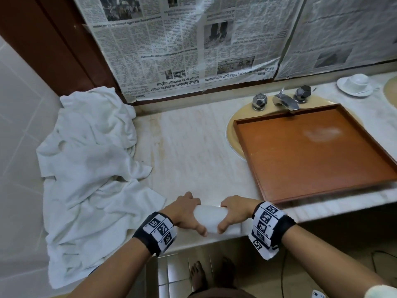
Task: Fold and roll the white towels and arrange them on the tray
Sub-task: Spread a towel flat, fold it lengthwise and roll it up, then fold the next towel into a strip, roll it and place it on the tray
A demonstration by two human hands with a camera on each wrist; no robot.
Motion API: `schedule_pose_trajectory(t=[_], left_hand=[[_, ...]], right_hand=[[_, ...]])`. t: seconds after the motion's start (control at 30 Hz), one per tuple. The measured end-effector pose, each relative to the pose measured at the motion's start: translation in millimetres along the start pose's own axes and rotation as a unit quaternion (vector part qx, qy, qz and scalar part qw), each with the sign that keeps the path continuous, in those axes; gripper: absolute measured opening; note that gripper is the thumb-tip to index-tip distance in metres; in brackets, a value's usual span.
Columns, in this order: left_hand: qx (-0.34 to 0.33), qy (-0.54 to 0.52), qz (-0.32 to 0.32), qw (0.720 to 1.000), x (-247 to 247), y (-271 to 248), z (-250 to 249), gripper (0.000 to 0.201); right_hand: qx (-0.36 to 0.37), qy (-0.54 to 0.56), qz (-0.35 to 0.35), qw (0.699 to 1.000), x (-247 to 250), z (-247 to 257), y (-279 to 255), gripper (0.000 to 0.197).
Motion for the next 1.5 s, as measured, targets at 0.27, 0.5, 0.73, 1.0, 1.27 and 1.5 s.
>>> schedule_pose_trajectory(t=[0.27, 0.5, 0.73, 1.0, 1.27, 1.5], left_hand=[[-0.136, -0.108, -0.003, 0.985, 75.0, -6.0, -46.6, 0.068], [-0.241, -0.119, -0.027, 0.963, 129.2, 31.1, -150.6, 0.053], [-0.241, -0.075, 0.002, 0.968, 138.6, 102.0, -210.9, 0.055], [-0.245, -0.051, 0.02, 0.968, 144.8, 128.7, -217.0, 0.067], [-0.268, -0.067, 0.007, 0.961, 140.6, 133.7, -213.1, 0.06], [-0.275, -0.09, -0.042, 0.956, 135.5, 129.0, -207.7, 0.061]], right_hand=[[0.027, 0.171, -0.224, 0.959, 38.1, -34.4, -86.9, 0.048], [-0.003, 0.251, -0.426, 0.869, 46.1, -100.5, -145.0, 0.047], [-0.106, 0.237, -0.508, 0.822, 37.6, -134.6, -133.9, 0.049], [-0.17, 0.203, -0.484, 0.834, 39.0, -131.6, -107.0, 0.059], [-0.17, 0.221, -0.47, 0.837, 36.9, -131.0, -103.5, 0.065], [-0.165, 0.237, -0.448, 0.846, 36.7, -129.8, -106.5, 0.061]])
Point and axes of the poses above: each hand's wrist, its own y-axis towards the middle knuckle, its own x-axis out of the back of the hand, z = x × y, the point moved 4 cm from there along y, towards the middle knuckle, and after that the axes turned 11 degrees about x, right-handed, at the moved point
